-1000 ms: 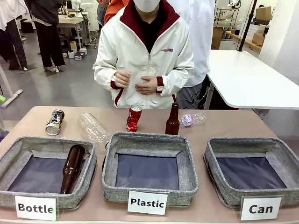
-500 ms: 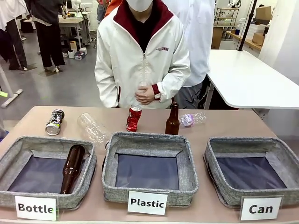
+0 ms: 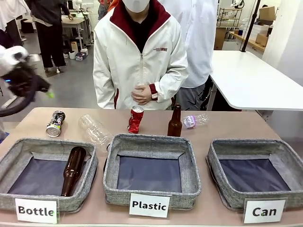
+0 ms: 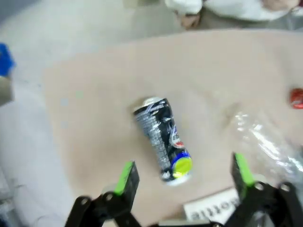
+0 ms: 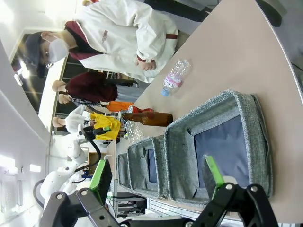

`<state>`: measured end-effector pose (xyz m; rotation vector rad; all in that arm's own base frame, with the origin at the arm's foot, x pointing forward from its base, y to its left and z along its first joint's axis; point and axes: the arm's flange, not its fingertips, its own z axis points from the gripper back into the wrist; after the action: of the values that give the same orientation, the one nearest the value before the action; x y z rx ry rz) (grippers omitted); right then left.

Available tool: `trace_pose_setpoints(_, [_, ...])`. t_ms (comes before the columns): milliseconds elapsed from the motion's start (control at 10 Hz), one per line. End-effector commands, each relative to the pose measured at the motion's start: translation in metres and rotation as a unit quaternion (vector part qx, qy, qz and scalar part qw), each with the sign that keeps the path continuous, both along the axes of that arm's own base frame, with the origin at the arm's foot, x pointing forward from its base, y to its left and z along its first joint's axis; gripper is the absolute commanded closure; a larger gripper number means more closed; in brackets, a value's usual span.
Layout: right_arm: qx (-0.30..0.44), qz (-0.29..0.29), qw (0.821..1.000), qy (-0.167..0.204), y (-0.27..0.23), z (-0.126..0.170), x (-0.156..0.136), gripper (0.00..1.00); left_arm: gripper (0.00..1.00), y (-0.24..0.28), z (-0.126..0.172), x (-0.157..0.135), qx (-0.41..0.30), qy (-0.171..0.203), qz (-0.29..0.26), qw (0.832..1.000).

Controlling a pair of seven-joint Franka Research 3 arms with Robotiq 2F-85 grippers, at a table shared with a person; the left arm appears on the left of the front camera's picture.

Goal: Sort the can waste into the basket.
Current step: Pick up the can waste from the table and place it in the right Fabric basket.

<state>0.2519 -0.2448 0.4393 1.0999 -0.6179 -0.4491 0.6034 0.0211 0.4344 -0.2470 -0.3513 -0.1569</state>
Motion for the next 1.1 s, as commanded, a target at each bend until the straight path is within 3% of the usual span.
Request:
trace_pose_setpoints(0, [0.001, 0.001, 1.0, -0.019, -0.002, 0.0, 0.002, 0.0, 0.0, -0.043, -0.022, 0.029, 0.099, 0.043, 0.009, 0.994])
trace_pose_setpoints(300, [0.001, 0.001, 1.0, -0.019, -0.002, 0.0, 0.002, 0.0, 0.0, -0.08, -0.053, 0.062, 0.187, 0.041, 0.062, 0.98])
trace_pose_setpoints(500, [0.001, 0.001, 1.0, -0.019, -0.002, 0.0, 0.002, 0.0, 0.0, -0.08, -0.06, 0.062, 0.204, 0.04, 0.084, 0.974])
trace_pose_setpoints(1000, [0.001, 0.001, 1.0, -0.019, -0.002, 0.0, 0.002, 0.0, 0.0, -0.04, -0.096, 0.056, 0.151, 0.079, 0.156, 0.973])
